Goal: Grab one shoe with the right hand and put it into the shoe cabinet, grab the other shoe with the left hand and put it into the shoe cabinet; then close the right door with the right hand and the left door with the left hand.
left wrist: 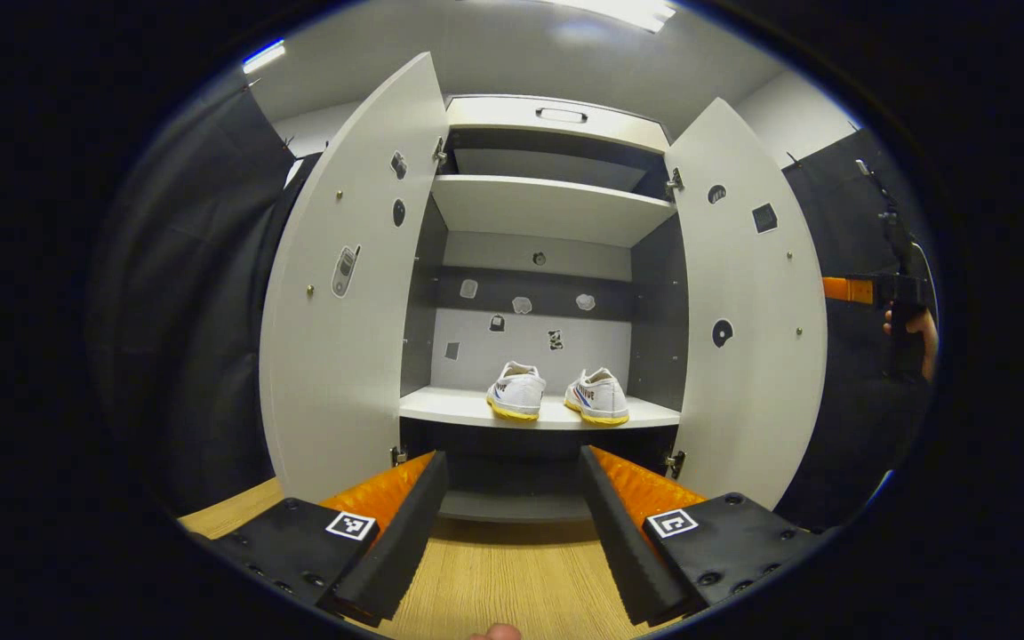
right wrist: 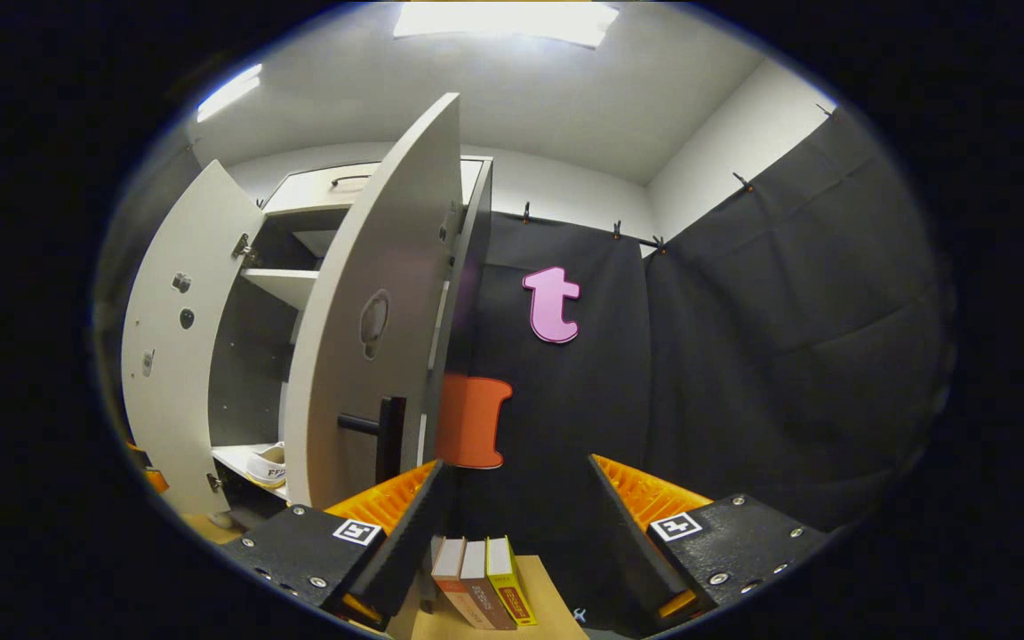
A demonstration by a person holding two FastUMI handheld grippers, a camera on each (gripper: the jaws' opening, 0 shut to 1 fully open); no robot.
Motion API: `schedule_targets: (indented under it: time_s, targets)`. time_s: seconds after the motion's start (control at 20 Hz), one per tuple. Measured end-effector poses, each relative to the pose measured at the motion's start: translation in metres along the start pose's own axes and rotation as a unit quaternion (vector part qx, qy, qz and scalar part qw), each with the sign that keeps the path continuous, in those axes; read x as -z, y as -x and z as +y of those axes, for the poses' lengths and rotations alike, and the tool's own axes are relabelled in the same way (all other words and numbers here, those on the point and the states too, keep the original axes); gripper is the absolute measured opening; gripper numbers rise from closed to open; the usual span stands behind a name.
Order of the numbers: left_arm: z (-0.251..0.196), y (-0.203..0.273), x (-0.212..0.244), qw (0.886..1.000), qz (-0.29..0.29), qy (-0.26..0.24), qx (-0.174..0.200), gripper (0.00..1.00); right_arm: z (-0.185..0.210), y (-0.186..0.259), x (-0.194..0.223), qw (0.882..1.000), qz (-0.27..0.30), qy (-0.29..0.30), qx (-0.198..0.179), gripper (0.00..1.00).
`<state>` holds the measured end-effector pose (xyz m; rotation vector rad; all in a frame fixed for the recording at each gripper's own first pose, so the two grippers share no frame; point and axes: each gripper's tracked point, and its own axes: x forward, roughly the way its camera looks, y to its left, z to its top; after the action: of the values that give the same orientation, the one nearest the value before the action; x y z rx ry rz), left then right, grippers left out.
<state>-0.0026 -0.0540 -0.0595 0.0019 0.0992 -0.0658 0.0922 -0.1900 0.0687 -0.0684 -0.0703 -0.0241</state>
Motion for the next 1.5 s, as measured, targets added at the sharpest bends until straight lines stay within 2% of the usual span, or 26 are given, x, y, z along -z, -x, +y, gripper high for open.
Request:
schedule_targets:
  time_s: [0.15, 0.2, 0.25, 0.45, 0.95, 1.35, 1.5]
  targets:
    - [0.004, 0.002, 0.004, 1.000, 0.005, -0.007, -0.011, 0.95, 0.005, -0.006, 0.003, 1.000, -0.002, 0.008, -0.008, 0.94]
    - [0.005, 0.002, 0.006, 1.000, 0.007, -0.009, -0.013, 0.95, 0.007, -0.005, 0.002, 1.000, -0.006, 0.015, -0.009, 0.97]
    - [0.006, 0.002, 0.007, 1.000, 0.009, -0.011, -0.013, 0.95, 0.007, -0.006, 0.001, 1.000, -0.011, 0.023, -0.007, 0.92]
    - [0.009, -0.001, 0.005, 1.000, 0.012, -0.003, -0.012, 0.95, 0.019, -0.006, 0.002, 1.000, 0.000, 0.016, -0.021, 0.88]
    - [0.023, -0.004, 0.007, 1.000, 0.015, -0.004, -0.017, 0.95, 0.091, -0.002, -0.005, 0.997, -0.008, 0.001, -0.071, 0.87]
    - [0.048, 0.002, 0.006, 0.999, 0.018, -0.004, -0.036, 0.95, 0.139, -0.012, -0.005, 0.995, -0.010, -0.015, -0.100, 0.87]
    - [0.053, 0.003, 0.004, 0.999, 0.016, -0.005, -0.042, 0.95, 0.165, -0.022, -0.004, 0.992, -0.013, -0.019, -0.125, 0.87]
